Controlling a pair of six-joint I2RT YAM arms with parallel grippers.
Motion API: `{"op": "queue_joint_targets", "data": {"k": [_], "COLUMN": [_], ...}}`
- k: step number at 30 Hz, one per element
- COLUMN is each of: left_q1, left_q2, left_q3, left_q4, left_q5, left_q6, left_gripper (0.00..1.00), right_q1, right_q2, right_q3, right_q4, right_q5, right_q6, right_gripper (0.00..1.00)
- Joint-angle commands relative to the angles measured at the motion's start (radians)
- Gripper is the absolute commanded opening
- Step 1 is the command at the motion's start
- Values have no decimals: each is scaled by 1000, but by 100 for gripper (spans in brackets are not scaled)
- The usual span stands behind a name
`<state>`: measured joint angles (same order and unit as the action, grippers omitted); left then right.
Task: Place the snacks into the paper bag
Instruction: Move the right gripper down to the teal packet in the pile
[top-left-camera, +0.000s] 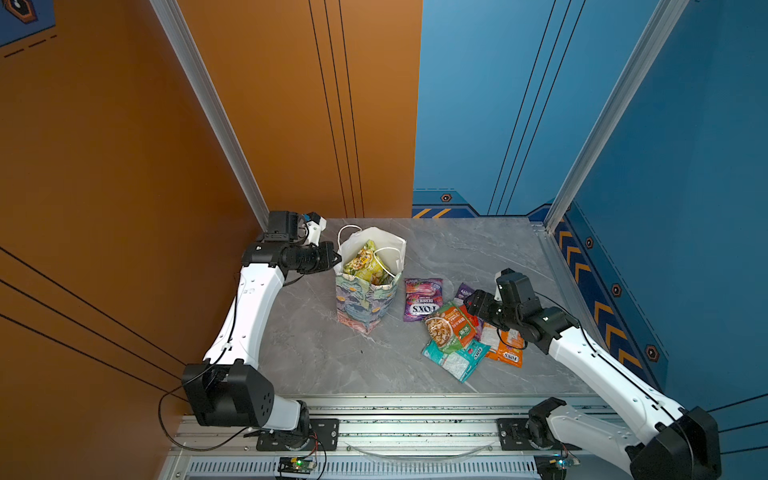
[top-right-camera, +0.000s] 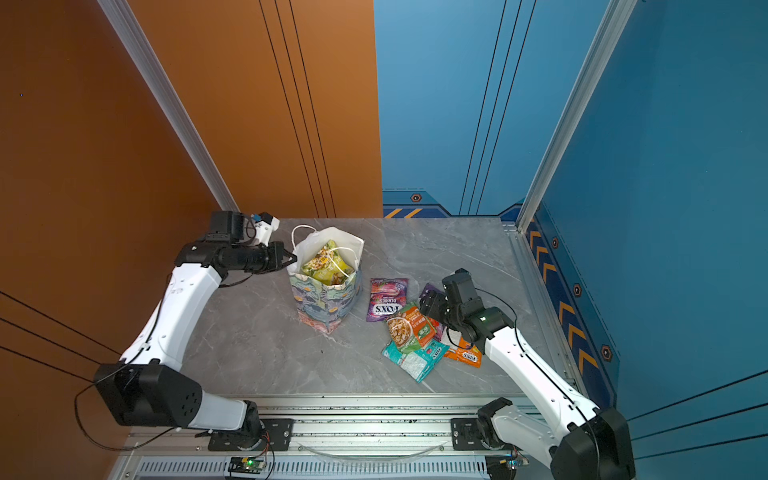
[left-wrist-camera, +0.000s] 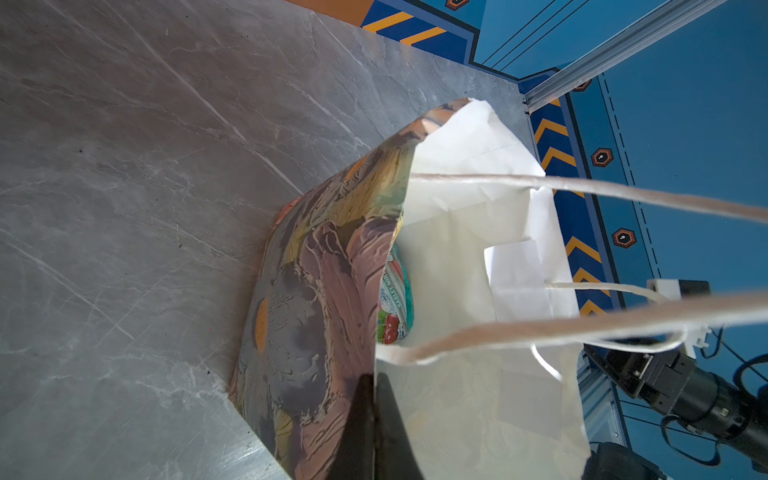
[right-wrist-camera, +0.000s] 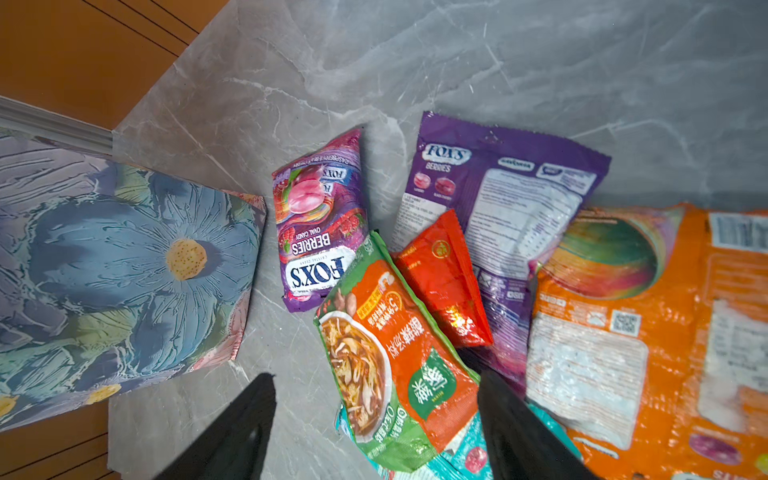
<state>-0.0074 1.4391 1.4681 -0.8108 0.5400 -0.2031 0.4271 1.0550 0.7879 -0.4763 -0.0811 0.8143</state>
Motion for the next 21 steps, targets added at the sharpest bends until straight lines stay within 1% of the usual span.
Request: {"op": "queue_joint_targets", "data": {"k": [1,7,13,16,21], "left_q1": [8,9,9,9,9], "left_q2": [-30,-32,-28,-29,-31], "left_q3": [-11,-19,-17,-20,-21], "left_q4": [9,11,10,10,10], "left_q5": [19,15,14,14,14], "left_q6": [-5,-3,-5,-3,-3], "left_gripper": [0,0,0,0,0], "right_q1": [7,44,76,87,106], "right_q2": [-49,-143,-214,-231,-234], "right_q3": [-75,-223,-315,-351,-425], "right_q4": [9,10,-13,-14,40], "right_q5": [2,-7,-1,0,-5], "right_q6": [88,197,267,295,351], "right_gripper": [77,74,70,70,67]}}
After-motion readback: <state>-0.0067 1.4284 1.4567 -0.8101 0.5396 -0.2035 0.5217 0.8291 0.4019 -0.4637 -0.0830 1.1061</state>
